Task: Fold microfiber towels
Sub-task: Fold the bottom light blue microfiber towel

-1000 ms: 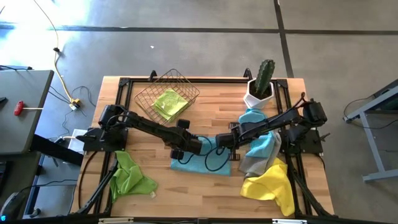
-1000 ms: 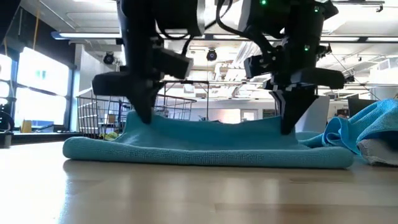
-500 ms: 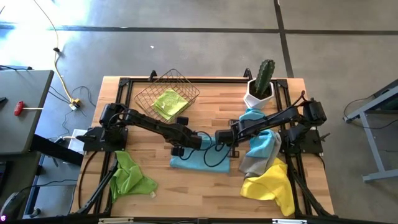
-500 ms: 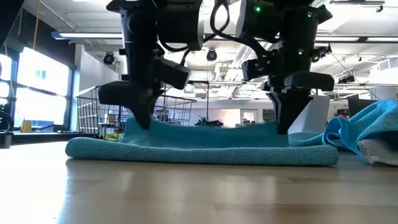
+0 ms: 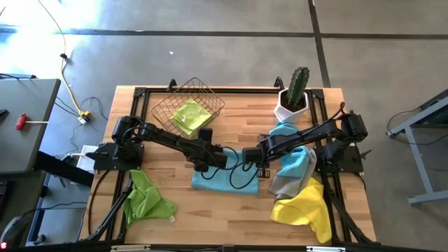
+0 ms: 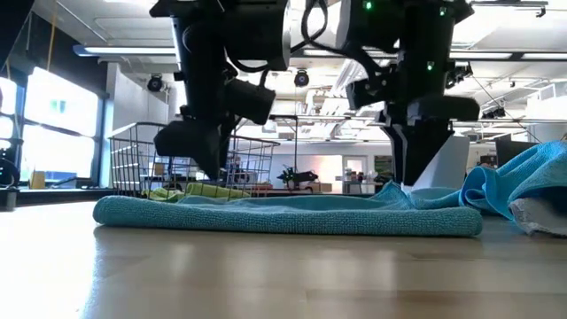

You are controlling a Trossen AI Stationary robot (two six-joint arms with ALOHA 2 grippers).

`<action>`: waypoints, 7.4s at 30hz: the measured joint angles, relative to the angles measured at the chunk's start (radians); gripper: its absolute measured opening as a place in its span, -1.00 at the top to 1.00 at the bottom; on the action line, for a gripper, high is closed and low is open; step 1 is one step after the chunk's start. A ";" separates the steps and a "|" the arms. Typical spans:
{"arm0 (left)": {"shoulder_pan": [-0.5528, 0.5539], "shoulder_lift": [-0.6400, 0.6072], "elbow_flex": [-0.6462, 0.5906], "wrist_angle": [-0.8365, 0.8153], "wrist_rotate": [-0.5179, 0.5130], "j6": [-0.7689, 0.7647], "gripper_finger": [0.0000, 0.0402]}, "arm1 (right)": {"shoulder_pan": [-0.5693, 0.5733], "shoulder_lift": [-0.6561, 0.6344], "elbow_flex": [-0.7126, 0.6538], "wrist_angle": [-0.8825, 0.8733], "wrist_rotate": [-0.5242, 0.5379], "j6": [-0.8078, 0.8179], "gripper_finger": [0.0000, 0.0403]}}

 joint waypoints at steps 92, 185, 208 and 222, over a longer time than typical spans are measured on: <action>-0.373 -0.461 -0.808 0.974 0.383 -0.602 0.78 | 0.246 -0.105 -0.476 0.883 0.099 0.967 0.31; -0.515 -0.320 -0.668 1.164 0.486 -0.488 0.78 | 0.138 0.258 0.471 -0.091 -0.128 0.805 1.00; -0.512 -0.320 -0.670 1.086 0.138 -0.384 0.78 | 0.138 0.513 0.761 -0.142 -0.079 0.860 0.91; -0.436 -0.226 -0.671 1.074 0.096 -0.398 0.78 | 0.137 0.513 0.761 -0.076 -0.034 0.825 0.67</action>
